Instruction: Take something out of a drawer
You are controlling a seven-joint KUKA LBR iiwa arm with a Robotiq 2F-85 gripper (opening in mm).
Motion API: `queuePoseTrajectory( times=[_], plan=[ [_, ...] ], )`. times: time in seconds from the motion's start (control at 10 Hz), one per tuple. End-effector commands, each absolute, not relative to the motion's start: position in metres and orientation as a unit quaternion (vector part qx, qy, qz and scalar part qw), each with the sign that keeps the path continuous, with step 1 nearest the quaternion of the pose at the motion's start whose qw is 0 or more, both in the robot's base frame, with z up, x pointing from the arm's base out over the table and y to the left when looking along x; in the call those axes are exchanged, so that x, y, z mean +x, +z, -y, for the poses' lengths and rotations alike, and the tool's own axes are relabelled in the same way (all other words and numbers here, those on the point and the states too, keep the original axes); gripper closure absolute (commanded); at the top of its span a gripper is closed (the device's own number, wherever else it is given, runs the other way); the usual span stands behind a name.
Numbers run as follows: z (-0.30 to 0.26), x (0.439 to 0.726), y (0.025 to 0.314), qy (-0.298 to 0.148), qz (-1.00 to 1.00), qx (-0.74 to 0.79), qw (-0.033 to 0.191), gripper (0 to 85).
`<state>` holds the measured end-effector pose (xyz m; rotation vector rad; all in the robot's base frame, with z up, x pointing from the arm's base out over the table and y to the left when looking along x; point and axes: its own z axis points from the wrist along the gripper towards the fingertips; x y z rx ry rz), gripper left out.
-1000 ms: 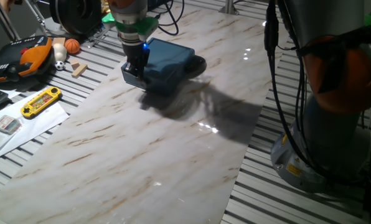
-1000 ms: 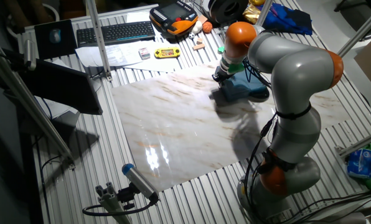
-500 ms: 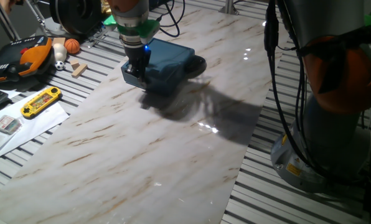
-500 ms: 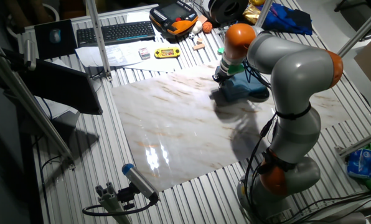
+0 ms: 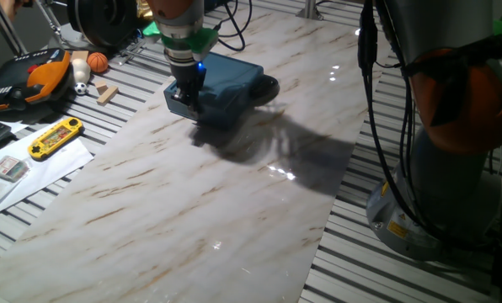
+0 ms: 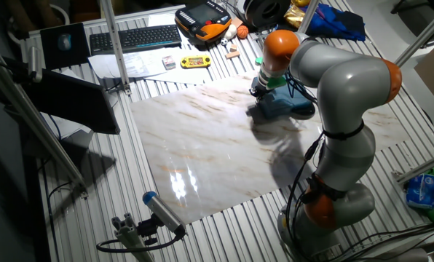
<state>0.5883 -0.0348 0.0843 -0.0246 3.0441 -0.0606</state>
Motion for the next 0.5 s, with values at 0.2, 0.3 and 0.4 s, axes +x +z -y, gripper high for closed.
queuePoseTrajectory(
  times=[0.2,0.3,0.4],
  plan=[
    [0.0351,0.588,0.083,-0.025,-0.998,-0.013,0.051,68.0],
    [0.0352,0.5881,0.0828,-0.032,-0.998,-0.02,0.053,68.0],
    [0.0351,0.5879,0.0824,-0.033,-0.998,-0.023,0.052,68.0]
  ],
)
